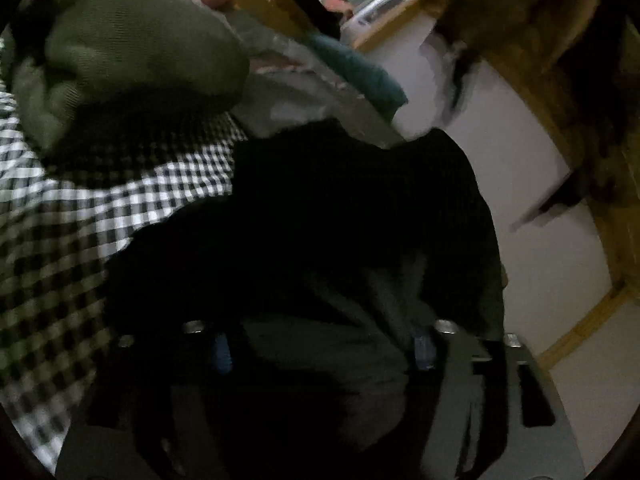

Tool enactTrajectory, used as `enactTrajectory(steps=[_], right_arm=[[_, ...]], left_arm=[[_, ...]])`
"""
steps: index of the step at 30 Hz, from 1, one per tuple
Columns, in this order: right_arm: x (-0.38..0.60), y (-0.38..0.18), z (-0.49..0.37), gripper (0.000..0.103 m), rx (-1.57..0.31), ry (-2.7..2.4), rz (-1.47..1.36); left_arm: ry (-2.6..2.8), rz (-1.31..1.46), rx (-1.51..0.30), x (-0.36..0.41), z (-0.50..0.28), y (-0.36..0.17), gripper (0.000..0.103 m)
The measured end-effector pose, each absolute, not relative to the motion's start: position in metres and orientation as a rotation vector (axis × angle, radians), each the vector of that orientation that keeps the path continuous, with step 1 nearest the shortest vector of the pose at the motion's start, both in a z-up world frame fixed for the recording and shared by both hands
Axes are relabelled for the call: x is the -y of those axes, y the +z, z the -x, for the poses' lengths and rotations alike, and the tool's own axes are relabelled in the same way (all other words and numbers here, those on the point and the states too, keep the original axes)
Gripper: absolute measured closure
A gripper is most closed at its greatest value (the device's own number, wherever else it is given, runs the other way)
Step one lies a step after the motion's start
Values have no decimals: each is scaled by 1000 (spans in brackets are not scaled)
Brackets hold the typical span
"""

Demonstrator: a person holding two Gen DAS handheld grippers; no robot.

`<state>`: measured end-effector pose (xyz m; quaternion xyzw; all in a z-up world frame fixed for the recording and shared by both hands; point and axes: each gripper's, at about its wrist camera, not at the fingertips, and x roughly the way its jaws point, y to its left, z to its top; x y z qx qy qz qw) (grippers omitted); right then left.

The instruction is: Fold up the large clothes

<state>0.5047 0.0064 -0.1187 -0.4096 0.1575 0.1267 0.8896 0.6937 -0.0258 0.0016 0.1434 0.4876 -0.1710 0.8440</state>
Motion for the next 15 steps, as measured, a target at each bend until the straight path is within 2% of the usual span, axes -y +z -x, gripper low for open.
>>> enactTrajectory(steps=[1,2,8,10,12,14,15], right_arm=[[0,-109,-493,7,-322,307,824],[9,-102,-480,3,-323,371,789],[102,-49,-428,3,-410,711,403],[133,-33,-437,3,-423,652,254],[158,-30,-472,3,-540,547,121],[153,-58,-509,2,-752,522,133],[136,-74,-509,2,-775,485,295]], left_arm=[[-354,-311,-1077,29,-707,-20,4],[-363,-290,-1074,28,-717,-35,4],[-402,-146,-976,-7,-717,-64,4],[-406,-104,-933,-16,-710,-72,4],[-401,-76,-900,-22,-698,-77,4],[-396,-60,-878,-22,-701,-85,4],[-395,-49,-888,-22,-701,-84,4]])
